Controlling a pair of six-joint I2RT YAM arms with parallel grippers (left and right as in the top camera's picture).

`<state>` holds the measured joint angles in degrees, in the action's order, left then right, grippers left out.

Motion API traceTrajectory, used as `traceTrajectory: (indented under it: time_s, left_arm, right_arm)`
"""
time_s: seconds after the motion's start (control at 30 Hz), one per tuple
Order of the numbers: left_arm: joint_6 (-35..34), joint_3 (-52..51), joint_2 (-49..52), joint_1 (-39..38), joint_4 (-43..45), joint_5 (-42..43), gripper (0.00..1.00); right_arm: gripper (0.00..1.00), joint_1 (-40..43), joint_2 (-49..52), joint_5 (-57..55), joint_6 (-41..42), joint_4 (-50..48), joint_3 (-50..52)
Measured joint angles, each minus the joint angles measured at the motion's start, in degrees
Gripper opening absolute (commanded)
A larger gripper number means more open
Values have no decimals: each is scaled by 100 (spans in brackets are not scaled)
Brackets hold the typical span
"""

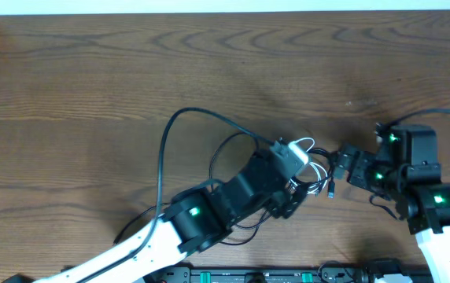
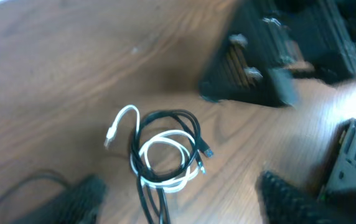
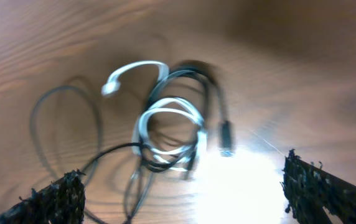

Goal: Untangle cables

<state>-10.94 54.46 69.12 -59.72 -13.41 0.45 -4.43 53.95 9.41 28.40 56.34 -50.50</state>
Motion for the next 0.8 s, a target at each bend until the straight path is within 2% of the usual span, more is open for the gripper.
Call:
traceTrajectory:
  time_s: [0.2,0.43,0.57,0.63,0.7,0.8]
  left_arm:
    - [-1663,2,1049,-2,820,-153,93]
    - [-3888,0,1880,0,960,-31,94]
    - [-4636,0,1971,0,1246,66,95]
    - [-4387,0,1982,-2,1600,85,95]
    - [-3563,39,1985,-7,1766,66,95]
    - [-2380,125,1985,-9,1145,-177,95]
  right_arm:
    - [99,461,-358,-638,367,610,0]
    - [99,1082,-911,-1314,820,1123,0]
    - [100,1392,-1123,-1484,938,1309,0]
    - [99,1467,-1163,-1528,957,1366,0]
    - [99,1519,-1165,-1552,955,1443,0]
    - [99,1523,-1165,-1561,955,1471,0]
